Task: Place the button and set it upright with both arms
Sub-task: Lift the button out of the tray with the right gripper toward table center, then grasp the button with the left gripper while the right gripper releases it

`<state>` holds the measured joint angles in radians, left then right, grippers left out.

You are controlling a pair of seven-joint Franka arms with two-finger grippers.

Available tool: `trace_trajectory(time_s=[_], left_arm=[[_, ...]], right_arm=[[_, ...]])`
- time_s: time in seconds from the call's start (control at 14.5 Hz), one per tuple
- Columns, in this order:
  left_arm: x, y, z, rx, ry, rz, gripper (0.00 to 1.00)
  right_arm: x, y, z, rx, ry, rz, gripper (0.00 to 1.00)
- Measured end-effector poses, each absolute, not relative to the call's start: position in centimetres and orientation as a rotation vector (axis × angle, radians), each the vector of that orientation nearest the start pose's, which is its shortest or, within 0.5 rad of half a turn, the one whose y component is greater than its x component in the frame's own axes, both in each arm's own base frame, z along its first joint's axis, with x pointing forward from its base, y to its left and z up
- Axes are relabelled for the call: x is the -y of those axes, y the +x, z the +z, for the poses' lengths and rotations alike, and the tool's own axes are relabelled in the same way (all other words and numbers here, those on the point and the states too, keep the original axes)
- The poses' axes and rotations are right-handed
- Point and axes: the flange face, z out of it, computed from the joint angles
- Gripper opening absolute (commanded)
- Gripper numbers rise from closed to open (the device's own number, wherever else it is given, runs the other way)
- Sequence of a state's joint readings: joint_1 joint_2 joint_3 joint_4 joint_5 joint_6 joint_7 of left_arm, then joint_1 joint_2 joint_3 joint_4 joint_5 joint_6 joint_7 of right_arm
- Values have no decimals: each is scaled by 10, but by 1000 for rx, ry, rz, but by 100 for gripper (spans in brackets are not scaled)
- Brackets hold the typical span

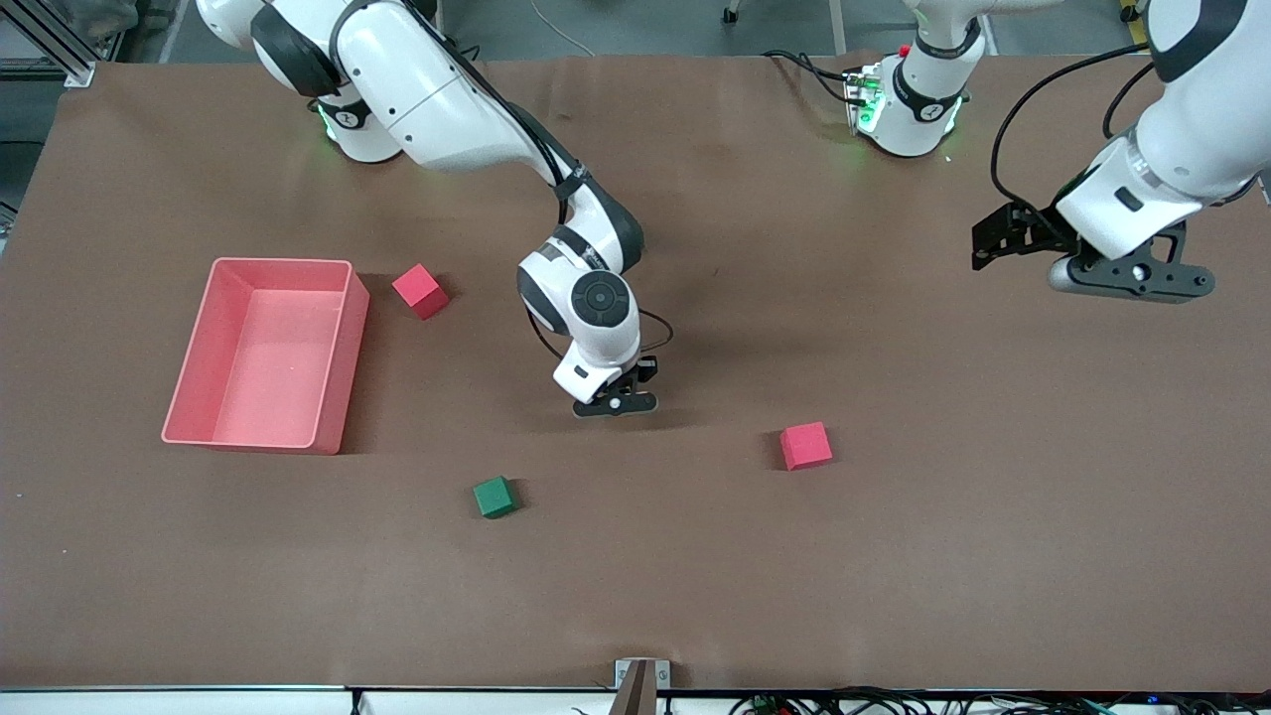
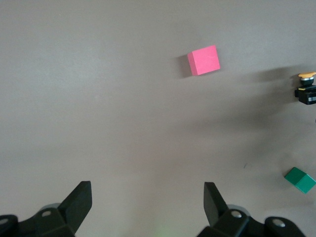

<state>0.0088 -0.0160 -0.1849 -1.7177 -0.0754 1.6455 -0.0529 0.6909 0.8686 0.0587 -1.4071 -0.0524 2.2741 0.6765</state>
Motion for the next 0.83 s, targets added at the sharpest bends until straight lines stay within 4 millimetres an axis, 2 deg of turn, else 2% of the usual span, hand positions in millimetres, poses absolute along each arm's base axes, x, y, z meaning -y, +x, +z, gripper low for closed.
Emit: trace_trajectory(time_s=[0.07,0.28,0.41,0.48,0.62,0.83], left_arm=[[106,545,566,-190,-3201,114,100],[108,558,553,-192,-3207,142,100],[108,564,547,-192,-3209,158,100],[108,565,545,-192,-3209,164,100],[109,571,536,-192,-3212,167,100],[132,589,502,-234,-3222,155,100]], right_arm=[[-490,539,181,134,-3136,4,100],[-487,545,185,129,-3143,-22,100],[-483,558,203,107,-3134,-68,100],[-476,568,220,83,-3134,-81,100],[-447,591,272,24,-3143,-78,100],[-382,616,362,-11,-3127,-64,100]])
